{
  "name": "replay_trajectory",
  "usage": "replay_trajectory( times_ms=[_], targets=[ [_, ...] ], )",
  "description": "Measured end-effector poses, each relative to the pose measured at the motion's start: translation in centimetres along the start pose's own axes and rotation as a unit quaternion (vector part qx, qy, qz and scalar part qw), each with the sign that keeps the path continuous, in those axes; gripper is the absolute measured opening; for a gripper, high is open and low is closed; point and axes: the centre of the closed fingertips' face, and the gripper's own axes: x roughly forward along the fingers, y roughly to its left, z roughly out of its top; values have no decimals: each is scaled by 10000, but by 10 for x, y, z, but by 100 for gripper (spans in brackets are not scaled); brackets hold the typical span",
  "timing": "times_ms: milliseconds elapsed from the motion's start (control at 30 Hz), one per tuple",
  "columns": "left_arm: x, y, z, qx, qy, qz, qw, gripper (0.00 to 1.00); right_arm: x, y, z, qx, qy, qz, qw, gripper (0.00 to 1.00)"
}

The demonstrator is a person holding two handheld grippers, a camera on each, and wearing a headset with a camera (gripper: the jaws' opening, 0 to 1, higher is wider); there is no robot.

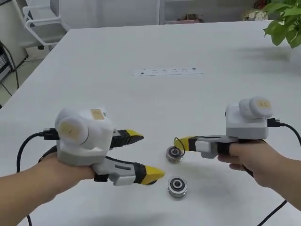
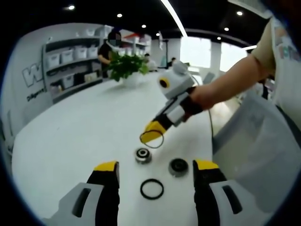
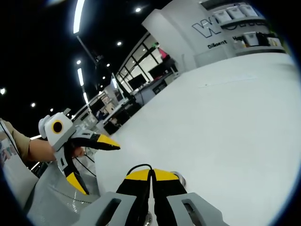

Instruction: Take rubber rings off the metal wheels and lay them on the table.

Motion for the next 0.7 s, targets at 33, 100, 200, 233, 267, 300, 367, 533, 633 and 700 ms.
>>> replay_trajectory(
  times_ms=[33, 100, 200, 233, 267, 300, 367, 533, 633, 700],
  targets=[
    [-2, 1, -2, -9, 12, 18, 10000, 65, 1, 1, 0, -11, 10, 6, 10000, 0],
    [-5, 1, -3, -32, 12, 37, 10000, 67, 2, 3, 0, -26, 32, 32, 10000, 0],
    [-10, 2, -6, -51, 42, 64, 10000, 69, 4, 6, -1, -94, 89, 58, 9999, 0],
    [-11, 2, -7, -42, 57, 71, 9999, 69, 5, 6, -1, -103, 103, 63, 9999, 0],
    [-13, 2, -9, -33, 75, 82, 9999, 69, 5, 6, -2, -112, 120, 68, 9998, 0],
    [-14, 2, -10, -32, 87, 91, 9999, 70, 6, 7, -3, -136, 155, 67, 9998, 0],
    [-16, 2, -12, -40, 99, 110, 9999, 70, 8, 8, -4, -173, 204, 82, 9996, 0],
    [-22, 4, -16, -82, 117, 163, 9998, 71, 13, 11, -8, -323, 343, 130, 9988, 0],
    [-25, 5, -18, -109, 124, 200, 9997, 71, 16, 12, -12, -432, 459, 164, 9979, 0],
    [-28, 6, -19, -136, 123, 223, 9996, 72, 19, 14, -15, -516, 555, 181, 9970, 0]
  ],
)
